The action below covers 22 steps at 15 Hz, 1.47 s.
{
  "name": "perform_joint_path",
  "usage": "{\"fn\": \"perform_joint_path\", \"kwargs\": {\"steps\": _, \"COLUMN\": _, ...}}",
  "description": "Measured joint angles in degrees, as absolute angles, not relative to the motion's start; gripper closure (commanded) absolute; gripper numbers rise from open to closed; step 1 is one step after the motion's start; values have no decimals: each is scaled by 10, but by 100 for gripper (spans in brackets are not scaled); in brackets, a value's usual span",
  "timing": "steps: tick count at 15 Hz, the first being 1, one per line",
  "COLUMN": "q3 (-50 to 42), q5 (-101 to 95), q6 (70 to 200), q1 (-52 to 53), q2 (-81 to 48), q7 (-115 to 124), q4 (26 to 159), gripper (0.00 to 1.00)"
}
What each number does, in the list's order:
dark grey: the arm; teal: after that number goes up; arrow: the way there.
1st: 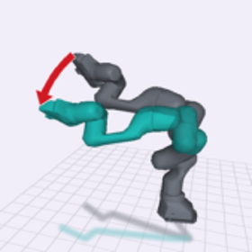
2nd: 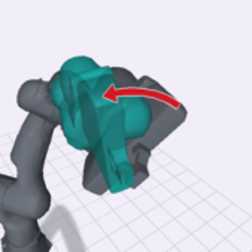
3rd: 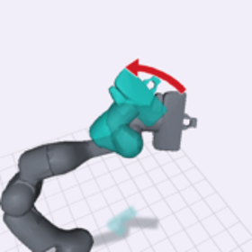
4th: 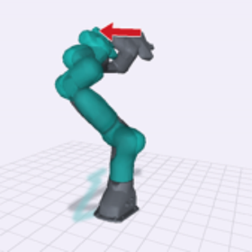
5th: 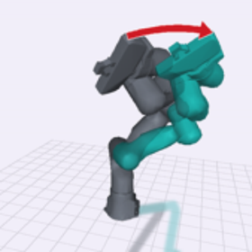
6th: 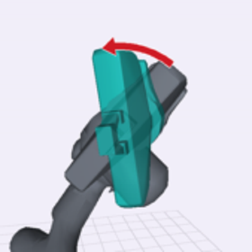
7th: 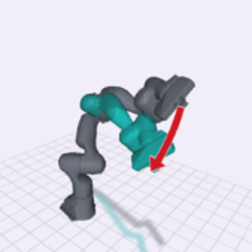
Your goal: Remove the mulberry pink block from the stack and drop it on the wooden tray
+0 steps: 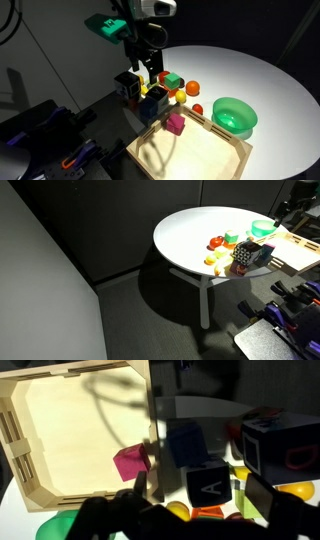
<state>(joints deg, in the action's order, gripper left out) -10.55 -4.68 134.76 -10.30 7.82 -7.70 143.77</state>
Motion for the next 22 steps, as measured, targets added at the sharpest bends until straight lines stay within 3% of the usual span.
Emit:
{"fn": "perform_joint_path", "kwargs": {"steps": 14, "q3": -50, "q5": -47, "q6": 1165, "q1": -74, "q2": 229, "q7": -17, "q4": 1462, "gripper": 0}}
{"fn": "perform_joint_path", "kwargs": {"steps": 22, "q3": -46, "q5": -47, "q6": 1153, "q1": -67, "q2": 255, "q7": -17, "q4": 1475, "gripper": 0}}
